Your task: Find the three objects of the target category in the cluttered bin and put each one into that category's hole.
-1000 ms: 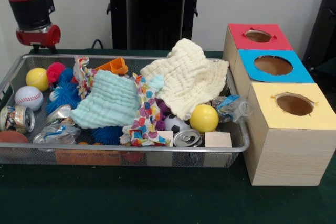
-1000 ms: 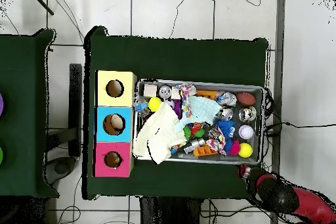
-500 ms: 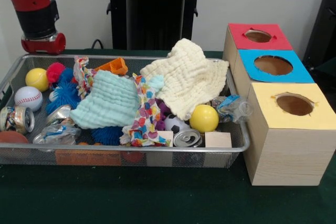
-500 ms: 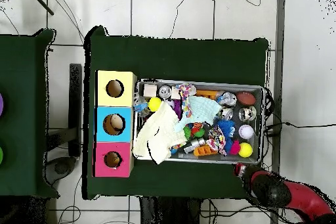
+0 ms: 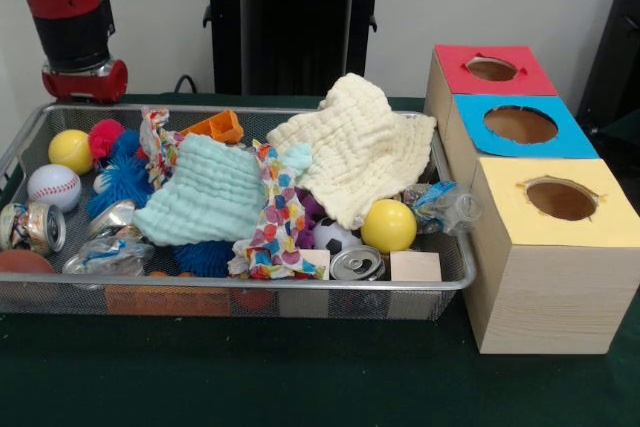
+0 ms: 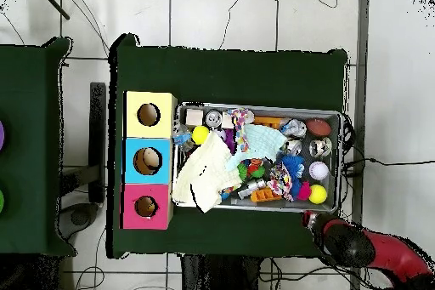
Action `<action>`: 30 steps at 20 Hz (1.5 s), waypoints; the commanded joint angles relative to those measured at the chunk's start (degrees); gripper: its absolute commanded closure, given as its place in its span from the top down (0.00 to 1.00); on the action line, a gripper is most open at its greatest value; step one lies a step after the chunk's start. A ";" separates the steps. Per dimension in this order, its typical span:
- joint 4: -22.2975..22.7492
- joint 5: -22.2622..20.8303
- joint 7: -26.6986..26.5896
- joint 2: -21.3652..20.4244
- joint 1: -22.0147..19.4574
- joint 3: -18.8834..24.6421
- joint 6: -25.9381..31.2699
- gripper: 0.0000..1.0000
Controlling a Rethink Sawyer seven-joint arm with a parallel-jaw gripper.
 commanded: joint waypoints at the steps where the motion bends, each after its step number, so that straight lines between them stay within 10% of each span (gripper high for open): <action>1: -1.03 1.19 -7.26 -3.02 0.83 3.15 4.02 1.00; 23: 1.47 13.28 -17.33 -20.53 -1.79 13.42 20.61 1.00; 30: 0.29 9.43 -14.44 -15.28 -1.56 13.17 16.17 1.00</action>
